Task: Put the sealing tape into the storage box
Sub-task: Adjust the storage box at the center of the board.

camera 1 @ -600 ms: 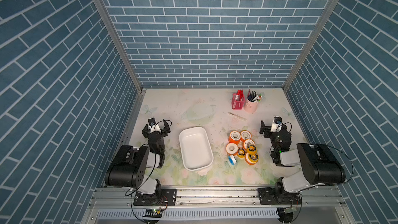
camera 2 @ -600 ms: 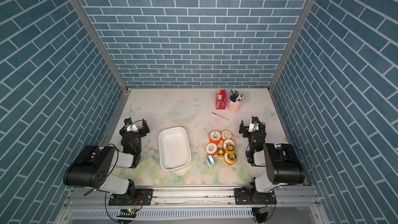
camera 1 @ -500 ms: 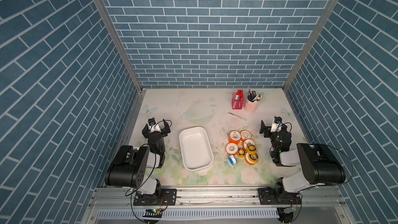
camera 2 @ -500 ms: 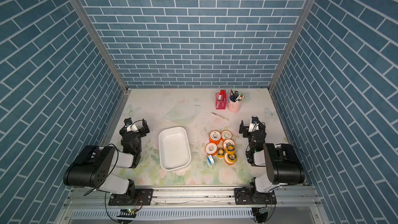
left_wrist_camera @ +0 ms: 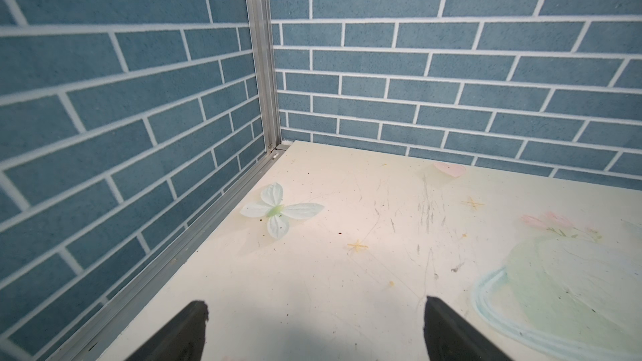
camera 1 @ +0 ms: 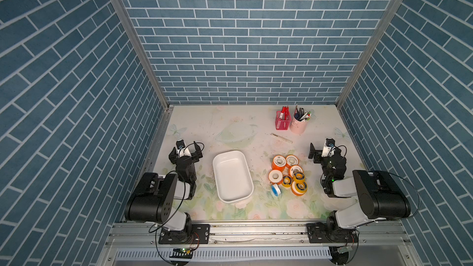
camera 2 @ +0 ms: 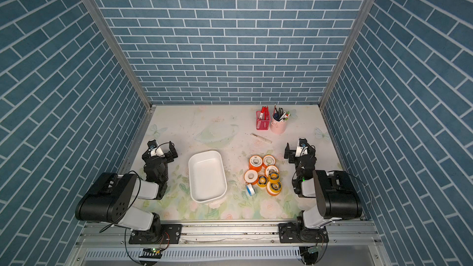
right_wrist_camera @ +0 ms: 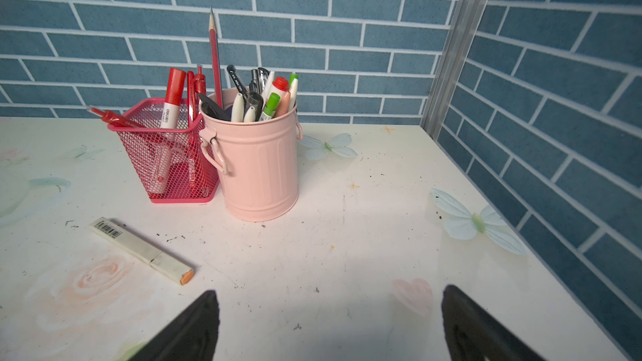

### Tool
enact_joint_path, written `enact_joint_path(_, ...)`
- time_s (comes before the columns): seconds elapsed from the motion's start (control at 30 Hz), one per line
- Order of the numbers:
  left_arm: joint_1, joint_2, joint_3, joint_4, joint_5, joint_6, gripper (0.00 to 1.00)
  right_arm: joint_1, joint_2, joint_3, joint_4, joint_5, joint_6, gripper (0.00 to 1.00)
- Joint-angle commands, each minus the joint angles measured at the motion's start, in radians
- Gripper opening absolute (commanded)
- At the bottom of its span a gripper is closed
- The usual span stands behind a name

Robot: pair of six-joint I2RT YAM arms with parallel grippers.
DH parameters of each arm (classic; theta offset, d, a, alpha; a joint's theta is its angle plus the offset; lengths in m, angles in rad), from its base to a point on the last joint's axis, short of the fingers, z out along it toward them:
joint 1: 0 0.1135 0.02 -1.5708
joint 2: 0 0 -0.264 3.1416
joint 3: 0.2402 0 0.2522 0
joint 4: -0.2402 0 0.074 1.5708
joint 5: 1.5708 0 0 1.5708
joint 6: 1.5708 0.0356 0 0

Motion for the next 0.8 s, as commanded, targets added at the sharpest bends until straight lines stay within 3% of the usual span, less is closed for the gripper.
enact_joint_path(0.0, -0.005, 0.008, 0.014, 0.022, 0.001, 0.012, 1.00, 0.006, 0.012, 0.015, 0.026, 0.010, -0.025, 1.00)
enact_joint_path(0.7, 0.015, 0.006, 0.011, 0.020, 0.040, 0.004, 1.00, 0.006, 0.014, 0.017, 0.024, 0.008, -0.025, 1.00)
enact_joint_path(0.77, 0.015, -0.029, 0.041, -0.067, 0.029, -0.002, 1.00, 0.006, 0.011, 0.016, 0.026, 0.010, -0.025, 1.00)
